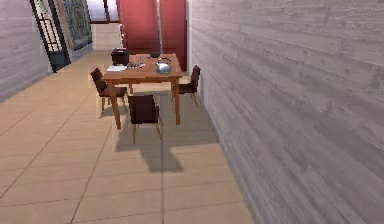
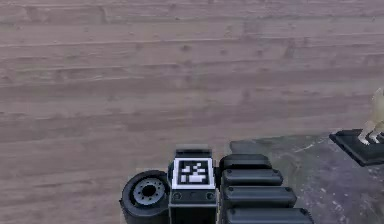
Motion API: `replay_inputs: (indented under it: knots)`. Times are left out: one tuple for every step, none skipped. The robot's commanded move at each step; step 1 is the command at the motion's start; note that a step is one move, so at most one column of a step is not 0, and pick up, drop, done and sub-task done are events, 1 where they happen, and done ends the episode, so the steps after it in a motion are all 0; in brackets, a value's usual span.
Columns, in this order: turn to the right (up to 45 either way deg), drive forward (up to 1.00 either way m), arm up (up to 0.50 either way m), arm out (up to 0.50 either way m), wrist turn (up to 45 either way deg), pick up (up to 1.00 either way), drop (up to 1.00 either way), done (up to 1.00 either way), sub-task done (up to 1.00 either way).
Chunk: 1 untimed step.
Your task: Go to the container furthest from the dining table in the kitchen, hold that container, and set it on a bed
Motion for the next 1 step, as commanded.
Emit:
replay_inputs:
  knots:
    - [-30.0,0.0,0.0,0.0,0.0,0.0,0.0,0.0,0.0]
